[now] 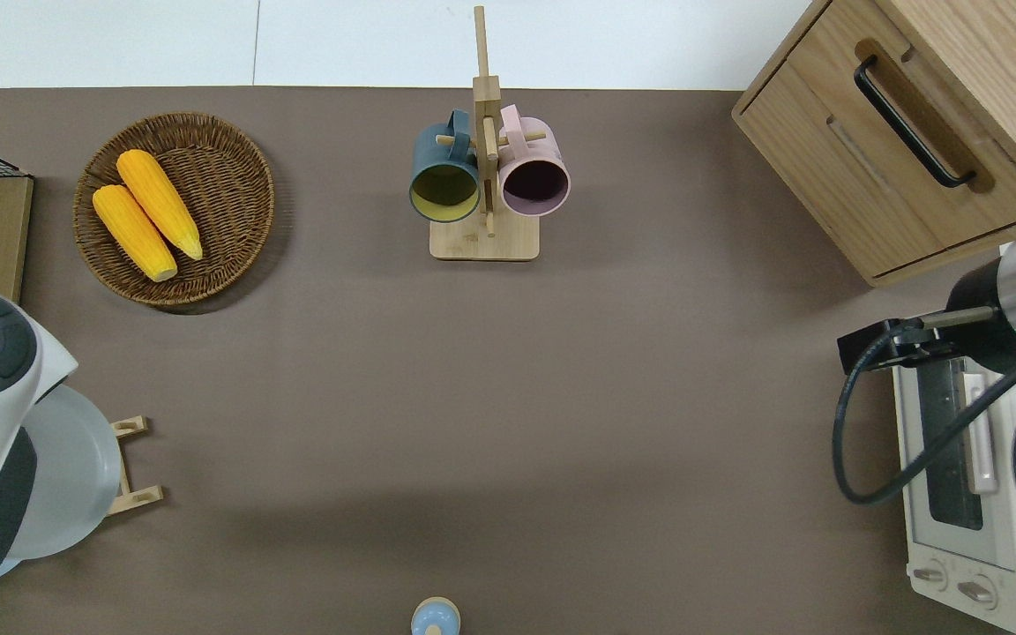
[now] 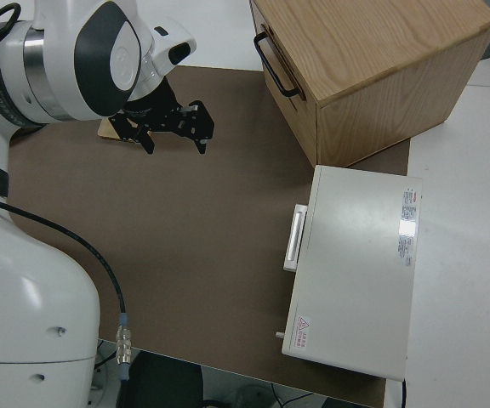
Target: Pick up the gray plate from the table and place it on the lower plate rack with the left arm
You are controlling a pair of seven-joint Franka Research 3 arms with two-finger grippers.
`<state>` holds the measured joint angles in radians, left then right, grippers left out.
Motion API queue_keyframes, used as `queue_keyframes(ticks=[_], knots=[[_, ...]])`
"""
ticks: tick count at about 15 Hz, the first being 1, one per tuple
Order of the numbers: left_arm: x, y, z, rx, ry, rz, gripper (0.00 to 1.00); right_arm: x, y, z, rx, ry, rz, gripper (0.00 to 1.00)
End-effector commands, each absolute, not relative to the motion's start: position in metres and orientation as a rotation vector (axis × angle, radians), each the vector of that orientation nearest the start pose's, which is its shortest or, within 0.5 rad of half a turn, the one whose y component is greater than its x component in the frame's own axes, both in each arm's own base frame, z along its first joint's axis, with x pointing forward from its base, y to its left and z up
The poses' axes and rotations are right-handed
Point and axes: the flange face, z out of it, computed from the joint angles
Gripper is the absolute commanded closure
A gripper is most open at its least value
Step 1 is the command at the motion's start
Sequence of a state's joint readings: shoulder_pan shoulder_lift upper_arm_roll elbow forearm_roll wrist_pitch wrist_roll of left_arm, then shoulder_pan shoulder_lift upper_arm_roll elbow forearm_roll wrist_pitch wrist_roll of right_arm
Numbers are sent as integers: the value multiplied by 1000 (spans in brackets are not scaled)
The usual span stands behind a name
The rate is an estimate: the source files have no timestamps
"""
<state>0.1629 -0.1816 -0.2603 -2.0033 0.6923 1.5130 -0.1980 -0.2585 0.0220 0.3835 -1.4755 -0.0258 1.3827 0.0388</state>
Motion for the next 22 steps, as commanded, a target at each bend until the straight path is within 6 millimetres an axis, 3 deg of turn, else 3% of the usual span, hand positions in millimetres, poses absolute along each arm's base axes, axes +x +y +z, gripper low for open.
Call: queue_keyframes(ticks=[1, 6, 12, 20, 22], knots=[[481, 23, 535, -2260, -69, 249, 1000, 536, 59, 646, -3169, -105, 179, 17], [485, 25, 499, -2188, -137, 244, 1000, 536, 59, 646, -3169, -105, 179, 17], [470, 20, 463, -2130, -149, 265, 1000, 536, 59, 646, -3169, -105, 179, 17], [461, 18, 433, -2116, -142, 297, 1000, 536, 60, 646, -3169, -108, 179, 17], [461, 10, 422, -2113, -138, 299, 1000, 535, 60, 646, -3169, -108, 176, 17]])
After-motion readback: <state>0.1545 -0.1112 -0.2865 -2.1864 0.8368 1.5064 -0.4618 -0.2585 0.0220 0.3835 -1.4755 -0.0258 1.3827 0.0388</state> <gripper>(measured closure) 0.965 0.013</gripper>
